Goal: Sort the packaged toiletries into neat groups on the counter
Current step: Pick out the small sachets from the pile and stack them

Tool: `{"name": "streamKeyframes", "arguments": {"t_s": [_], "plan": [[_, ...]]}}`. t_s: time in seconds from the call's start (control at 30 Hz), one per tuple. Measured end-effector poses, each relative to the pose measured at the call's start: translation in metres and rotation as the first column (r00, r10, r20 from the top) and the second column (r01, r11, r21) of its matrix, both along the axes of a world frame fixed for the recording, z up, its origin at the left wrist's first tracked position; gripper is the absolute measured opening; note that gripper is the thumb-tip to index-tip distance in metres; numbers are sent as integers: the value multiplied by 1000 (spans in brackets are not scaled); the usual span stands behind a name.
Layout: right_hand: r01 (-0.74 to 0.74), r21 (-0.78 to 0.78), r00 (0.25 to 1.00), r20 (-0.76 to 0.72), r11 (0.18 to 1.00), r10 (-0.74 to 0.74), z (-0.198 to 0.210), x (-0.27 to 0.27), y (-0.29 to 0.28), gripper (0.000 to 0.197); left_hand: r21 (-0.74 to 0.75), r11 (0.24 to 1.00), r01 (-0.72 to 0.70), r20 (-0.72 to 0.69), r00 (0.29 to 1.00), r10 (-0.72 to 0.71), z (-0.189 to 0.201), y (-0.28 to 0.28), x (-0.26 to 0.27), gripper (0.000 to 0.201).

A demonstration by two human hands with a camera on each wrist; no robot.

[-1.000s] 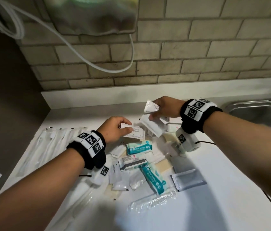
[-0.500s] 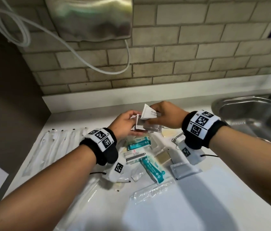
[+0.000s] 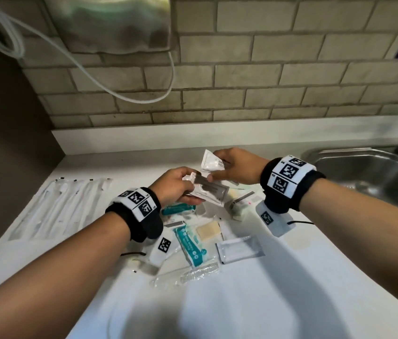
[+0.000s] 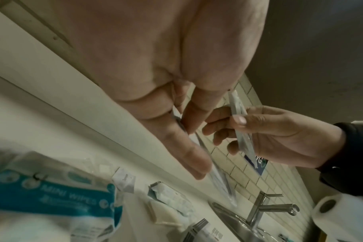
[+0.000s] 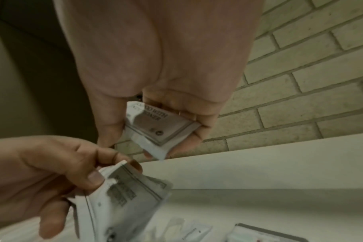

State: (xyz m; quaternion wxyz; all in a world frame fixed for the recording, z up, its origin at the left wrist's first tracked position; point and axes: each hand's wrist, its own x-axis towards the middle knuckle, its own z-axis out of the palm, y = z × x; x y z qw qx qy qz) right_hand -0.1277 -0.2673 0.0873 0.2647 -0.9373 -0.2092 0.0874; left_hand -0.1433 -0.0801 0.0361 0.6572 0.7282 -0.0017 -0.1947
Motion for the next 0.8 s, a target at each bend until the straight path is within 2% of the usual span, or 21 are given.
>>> {"name": "streamKeyframes", "arguments": {"t_s": [0.1, 0.17, 0.27, 0.37, 0.47, 0.53, 0.63, 0.7, 0.8], "plan": [[-82, -160, 993, 66, 984, 94, -6, -6, -9, 38, -9, 1000, -18, 11, 1000, 18, -2, -9, -4, 36], [-140, -213, 987, 52, 967, 154, -14, -11, -11, 44, -38, 998, -40, 13, 999, 41, -2, -17, -10, 39], [-134, -278, 990, 13, 951, 143, -24, -17, -9, 62, -87, 992, -91, 20, 995, 93, 3, -25, -16, 40], [-116, -352, 992, 7, 929, 126, -31, -23, -7, 67, -94, 994, -49, 9, 999, 50, 7, -31, -21, 25], [-91, -341, 995, 2, 936, 98, -37, -30, -7, 70, 20, 1000, -5, 58, 998, 4, 0, -35, -22, 27], [-72, -326, 997, 0, 943, 77, -41, -35, -9, 82, 85, 996, -10, 83, 997, 3, -7, -35, -21, 33], [19, -297, 998, 64, 955, 0, -47, -45, -17, 99, 138, 989, -59, 121, 992, 42, -11, -25, -22, 32], [58, -288, 998, 38, 956, -50, -53, -53, -24, 90, 167, 979, -117, 149, 985, 92, -10, -15, -20, 32], [-80, -395, 984, -180, 915, 8, -66, -72, -27, 60, 149, 974, -168, 173, 975, 142, -5, -2, -15, 30]]}}
